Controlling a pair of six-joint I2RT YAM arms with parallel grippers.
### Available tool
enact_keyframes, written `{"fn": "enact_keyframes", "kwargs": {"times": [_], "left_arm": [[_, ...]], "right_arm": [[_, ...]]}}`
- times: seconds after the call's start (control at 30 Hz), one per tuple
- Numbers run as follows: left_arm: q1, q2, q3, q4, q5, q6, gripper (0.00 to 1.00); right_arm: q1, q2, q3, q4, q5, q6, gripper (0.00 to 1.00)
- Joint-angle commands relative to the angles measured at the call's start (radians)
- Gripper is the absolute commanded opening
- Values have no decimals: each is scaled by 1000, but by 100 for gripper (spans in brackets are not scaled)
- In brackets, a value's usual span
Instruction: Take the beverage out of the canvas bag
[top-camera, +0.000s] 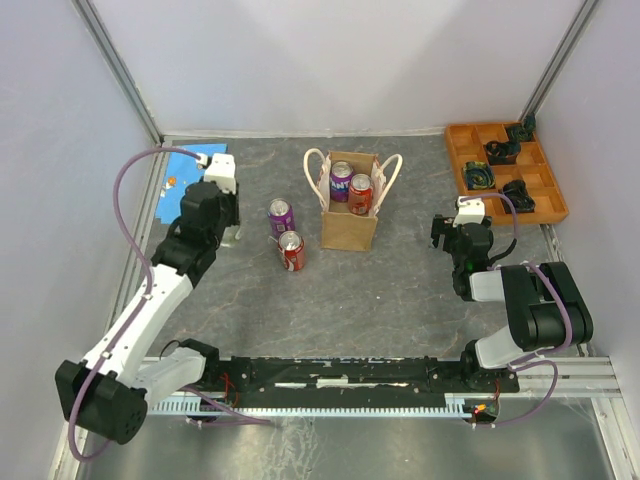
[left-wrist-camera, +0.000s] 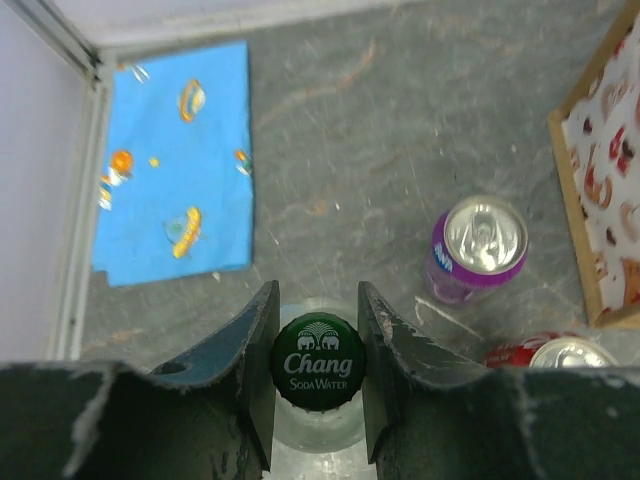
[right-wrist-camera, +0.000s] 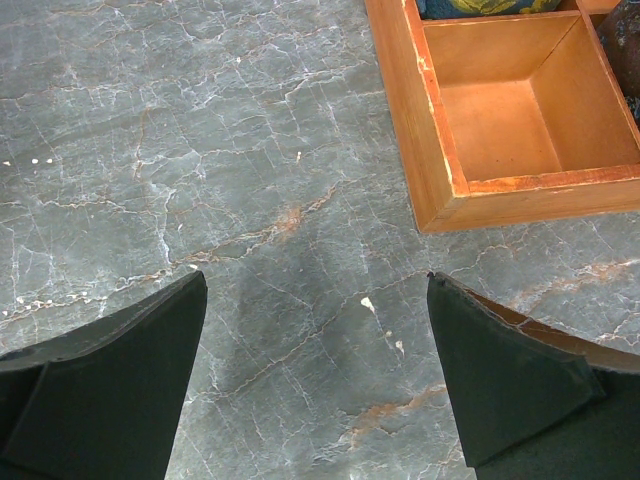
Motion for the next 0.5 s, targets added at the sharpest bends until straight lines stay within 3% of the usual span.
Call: {"fn": "enact_keyframes", "kwargs": {"times": [0.0,0.17,0.47], "left_arm": [[3,-54,-107,334,98,-63,3],[11,-34,-232,491,151,-101,3],[24,66,-296,638,158,-114,3]], "right_arm": [[-4,1,29,24,-5,-13,99],[-4,0,29,24,-5,-13,99],[-4,1,29,24,-5,-13,99]]}}
